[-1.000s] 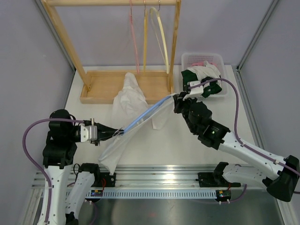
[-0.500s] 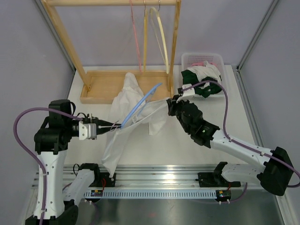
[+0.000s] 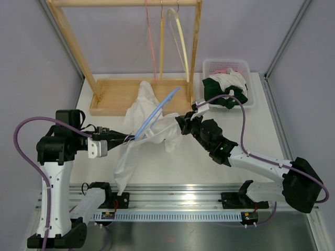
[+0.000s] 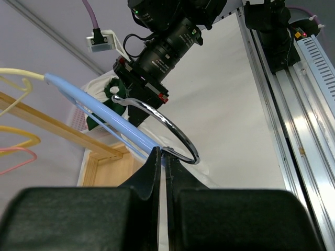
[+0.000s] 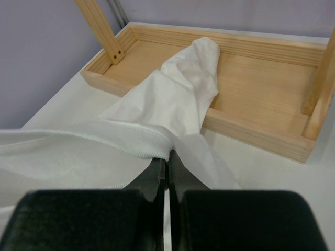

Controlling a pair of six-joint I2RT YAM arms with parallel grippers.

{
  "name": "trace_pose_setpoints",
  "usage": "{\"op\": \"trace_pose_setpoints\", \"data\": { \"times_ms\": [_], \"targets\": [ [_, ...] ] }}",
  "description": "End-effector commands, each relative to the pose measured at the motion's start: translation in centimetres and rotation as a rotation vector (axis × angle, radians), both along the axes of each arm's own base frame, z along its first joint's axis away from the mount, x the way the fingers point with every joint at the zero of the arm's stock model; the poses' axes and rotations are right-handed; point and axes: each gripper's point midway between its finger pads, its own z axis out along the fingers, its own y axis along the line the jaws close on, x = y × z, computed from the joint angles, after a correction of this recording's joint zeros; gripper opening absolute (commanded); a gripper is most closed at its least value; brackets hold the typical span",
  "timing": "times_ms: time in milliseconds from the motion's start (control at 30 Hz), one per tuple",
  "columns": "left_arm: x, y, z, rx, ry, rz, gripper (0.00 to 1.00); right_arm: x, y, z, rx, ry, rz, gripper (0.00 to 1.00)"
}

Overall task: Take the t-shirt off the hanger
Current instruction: Remove the tshirt from the hanger

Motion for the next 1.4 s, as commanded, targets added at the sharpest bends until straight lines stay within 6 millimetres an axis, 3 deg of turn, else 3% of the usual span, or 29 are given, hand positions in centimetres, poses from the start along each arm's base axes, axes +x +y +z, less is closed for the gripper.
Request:
{"op": "trace_pose_setpoints", "data": {
  "times_ms": [0, 167, 300, 367, 400, 467, 567, 667, 733, 800, 867, 933, 1033, 1133, 1267, 1367],
  "targets": [
    [-4.4, -1.0, 2.5, -0.207, 0.060, -0.135, 0.00, -0.7, 2.7, 2.0, 0.048, -0.068, 0.104, 0.00],
    [-4.5, -1.0, 1.7, -0.207, -0.022, -0.132, 0.00, -2.0, 5.3, 1.1, 0.049, -0.115, 0.169, 0.00],
    [-4.2, -1.0, 1.5, -0.208, -0.053, -0.132, 0.00, -4.4, 9.4, 0.1, 0.048, -0.165, 0.260, 0.00],
    [-4.0, -1.0, 1.2, -0.210, -0.070, -0.131, 0.00, -5.4, 11.0, 0.6, 0.047, -0.221, 0.295, 0.00],
    [-3.9, -1.0, 1.0, -0.209, -0.077, -0.129, 0.00, -5.7, 12.0, -0.7, 0.019, -0.222, 0.309, 0.00],
    [-3.7, -1.0, 0.7, -0.209, -0.078, -0.128, 0.00, -7.1, 13.6, -0.4, -0.013, -0.302, 0.338, 0.00],
    [-3.7, -1.0, 0.5, -0.209, -0.082, -0.125, 0.00, -9.5, 15.3, -1.6, -0.096, -0.405, 0.398, 0.00],
    [-3.7, -1.0, 0.1, -0.209, -0.108, -0.126, 0.00, -13.0, 17.1, -3.8, -0.207, -0.468, 0.590, 0.01],
    [-3.8, -1.0, 0.1, -0.209, -0.113, -0.125, 0.00, -14.7, 17.6, -4.4, -0.247, -0.497, 0.686, 0.07],
    [-3.8, -1.0, 0.0, -0.211, -0.121, -0.126, 0.00, -15.7, 17.8, -5.3, -0.277, -0.491, 0.750, 0.14],
    [-3.7, -1.0, -0.2, -0.209, -0.141, -0.123, 0.00, -16.1, 17.5, -5.5, -0.302, -0.486, 0.777, 0.41],
    [-3.7, -1.0, -0.3, -0.209, -0.156, -0.123, 0.00, -15.8, 17.1, -5.3, -0.306, -0.475, 0.757, 0.60],
    [-3.8, -1.0, -0.1, -0.210, -0.173, -0.126, 0.00, -15.5, 15.9, -3.4, -0.270, -0.481, 0.705, 0.73],
    [-3.4, -0.7, 0.0, -0.206, -0.150, -0.094, 0.00, -14.0, 14.6, -1.9, -0.230, -0.433, 0.583, 0.75],
    [-3.5, -0.6, 0.0, -0.205, -0.138, -0.083, 0.00, -14.0, 12.9, 1.3, -0.146, -0.415, 0.536, 0.75],
    [-3.9, -0.5, 0.1, -0.205, -0.143, -0.072, 0.00, -14.2, 11.8, 2.0, -0.124, -0.393, 0.524, 0.75]
  ]
}}
